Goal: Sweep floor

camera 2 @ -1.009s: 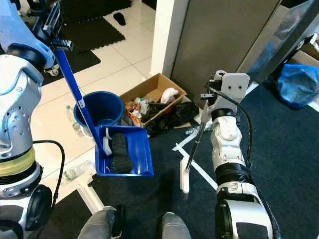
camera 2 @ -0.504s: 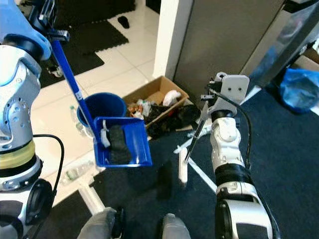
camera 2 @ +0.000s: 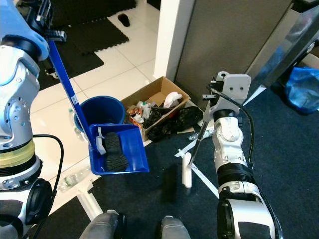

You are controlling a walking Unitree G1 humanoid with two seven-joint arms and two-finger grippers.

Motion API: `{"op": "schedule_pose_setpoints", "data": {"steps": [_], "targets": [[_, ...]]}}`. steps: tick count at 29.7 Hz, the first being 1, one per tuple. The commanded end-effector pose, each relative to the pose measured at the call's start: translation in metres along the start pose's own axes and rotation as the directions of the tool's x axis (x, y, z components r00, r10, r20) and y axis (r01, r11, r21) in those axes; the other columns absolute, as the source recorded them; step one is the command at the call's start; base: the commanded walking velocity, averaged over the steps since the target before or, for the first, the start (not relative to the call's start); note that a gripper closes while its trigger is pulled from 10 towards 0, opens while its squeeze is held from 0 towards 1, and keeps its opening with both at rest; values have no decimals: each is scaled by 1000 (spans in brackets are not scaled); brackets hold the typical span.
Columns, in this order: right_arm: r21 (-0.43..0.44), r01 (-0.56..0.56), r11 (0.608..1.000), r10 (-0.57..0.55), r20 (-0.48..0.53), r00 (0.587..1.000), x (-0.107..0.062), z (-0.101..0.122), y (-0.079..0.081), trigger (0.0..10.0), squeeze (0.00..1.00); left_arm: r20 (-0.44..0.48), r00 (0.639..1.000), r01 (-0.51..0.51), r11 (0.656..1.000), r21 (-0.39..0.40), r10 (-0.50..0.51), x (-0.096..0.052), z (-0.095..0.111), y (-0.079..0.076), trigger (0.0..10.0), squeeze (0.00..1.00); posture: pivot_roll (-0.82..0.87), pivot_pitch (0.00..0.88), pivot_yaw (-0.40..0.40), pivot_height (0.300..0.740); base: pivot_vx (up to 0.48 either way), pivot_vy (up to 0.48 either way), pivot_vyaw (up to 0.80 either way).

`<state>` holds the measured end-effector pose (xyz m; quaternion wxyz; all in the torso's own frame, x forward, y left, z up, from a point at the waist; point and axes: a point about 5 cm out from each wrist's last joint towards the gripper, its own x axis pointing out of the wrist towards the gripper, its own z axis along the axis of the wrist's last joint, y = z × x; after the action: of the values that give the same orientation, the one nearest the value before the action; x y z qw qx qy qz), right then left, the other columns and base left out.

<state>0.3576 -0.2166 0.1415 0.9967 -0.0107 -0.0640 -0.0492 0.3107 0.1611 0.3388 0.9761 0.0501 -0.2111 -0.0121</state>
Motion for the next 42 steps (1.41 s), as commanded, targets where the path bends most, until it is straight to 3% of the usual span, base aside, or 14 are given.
{"op": "schedule_pose_setpoints", "data": {"steps": [1, 27, 42], "targets": [[-10, -4, 1000, 4, 41, 999, 3, 8, 1, 10000, 0, 106, 994, 0, 1000, 10, -1, 1, 20, 1, 10000, 0, 32, 62, -80, 740, 480, 0, 0], [0, 6, 1000, -6, 43, 999, 3, 7, 0, 10000, 0, 124, 992, 25, 999, 37, -30, 4, 23, -1, 10000, 0, 33, 53, -67, 740, 480, 0, 0], [0, 10, 1000, -10, 39, 999, 4, 6, 0, 10000, 0, 141, 987, 59, 993, 98, -73, 8, 22, -6, 10000, 0, 36, 49, -64, 740, 358, 0, 0]]}}
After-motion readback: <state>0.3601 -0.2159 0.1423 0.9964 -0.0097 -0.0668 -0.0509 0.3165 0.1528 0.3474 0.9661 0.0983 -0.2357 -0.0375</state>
